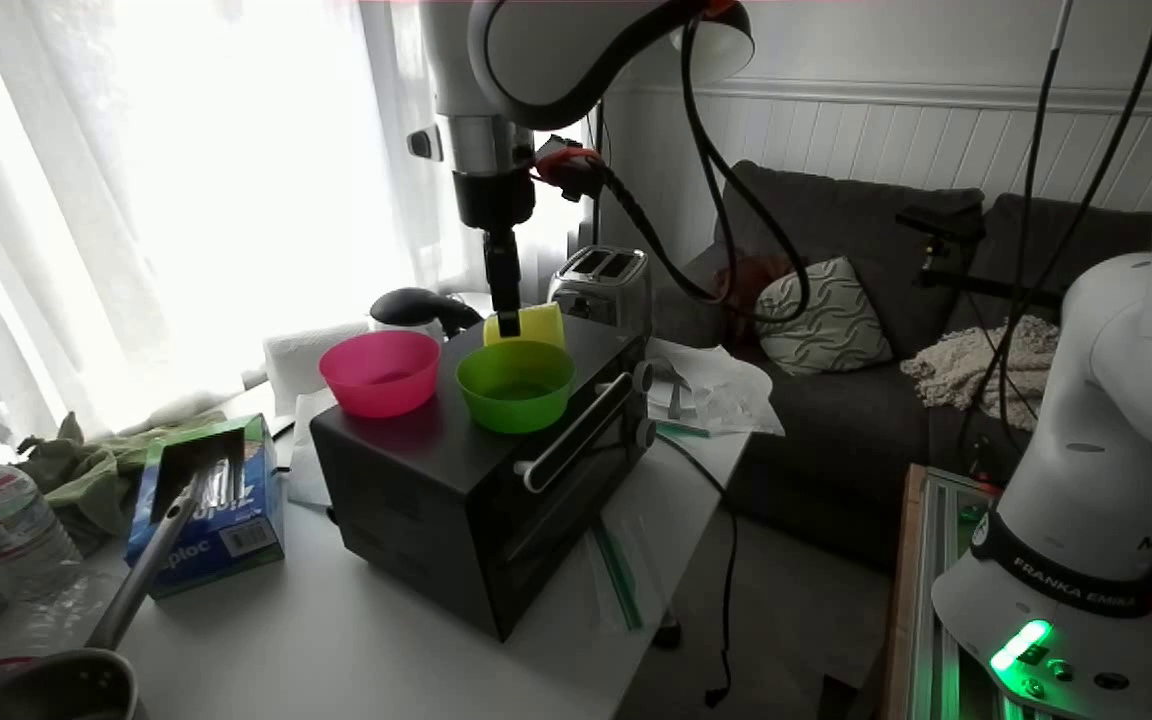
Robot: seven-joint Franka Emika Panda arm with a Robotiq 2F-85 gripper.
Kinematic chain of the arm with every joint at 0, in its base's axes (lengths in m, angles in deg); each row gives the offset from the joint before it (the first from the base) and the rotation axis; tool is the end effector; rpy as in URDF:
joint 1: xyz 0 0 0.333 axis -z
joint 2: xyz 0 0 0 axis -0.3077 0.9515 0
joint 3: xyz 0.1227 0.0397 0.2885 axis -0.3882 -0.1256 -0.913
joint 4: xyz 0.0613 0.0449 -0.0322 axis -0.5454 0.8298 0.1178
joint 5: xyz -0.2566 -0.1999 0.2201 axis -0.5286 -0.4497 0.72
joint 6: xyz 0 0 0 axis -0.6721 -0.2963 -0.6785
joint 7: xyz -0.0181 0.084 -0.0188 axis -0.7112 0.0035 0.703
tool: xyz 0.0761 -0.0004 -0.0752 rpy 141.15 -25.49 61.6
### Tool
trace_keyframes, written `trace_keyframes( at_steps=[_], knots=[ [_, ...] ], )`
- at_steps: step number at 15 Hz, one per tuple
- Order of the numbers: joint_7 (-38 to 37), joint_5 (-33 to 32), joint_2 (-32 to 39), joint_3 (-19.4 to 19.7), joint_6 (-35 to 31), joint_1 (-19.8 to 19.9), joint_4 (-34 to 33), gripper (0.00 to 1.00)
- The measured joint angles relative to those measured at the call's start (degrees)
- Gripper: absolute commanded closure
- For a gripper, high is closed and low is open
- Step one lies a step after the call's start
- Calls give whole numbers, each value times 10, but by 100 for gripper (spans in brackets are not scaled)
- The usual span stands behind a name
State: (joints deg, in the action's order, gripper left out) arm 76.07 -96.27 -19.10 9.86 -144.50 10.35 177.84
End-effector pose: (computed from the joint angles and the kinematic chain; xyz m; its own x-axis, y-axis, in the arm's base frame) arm 0.5631 0.1353 0.4395 0.7707 0.6354 -0.0470 0.6361 -0.7630 0.1149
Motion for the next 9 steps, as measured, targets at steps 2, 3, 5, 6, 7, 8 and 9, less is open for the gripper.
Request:
trace_keyframes(
  at_steps=[2, 3, 5, 6, 7, 8, 9],
  knots=[
    [6, -3, 6, 1, 0, 1, -4, 0],
    [8, -6, 9, 2, -1, 1, -5, 0],
    [10, -10, 12, 2, -4, 5, -5, 0],
    [12, -12, 13, 2, -6, 6, -5, 0],
    [13, -15, 14, 3, -7, 7, -5, 0],
    [14, -17, 15, 3, -7, 8, -5, 0],
    [16, -19, 16, 4, -8, 8, -5, 0]
  ],
)
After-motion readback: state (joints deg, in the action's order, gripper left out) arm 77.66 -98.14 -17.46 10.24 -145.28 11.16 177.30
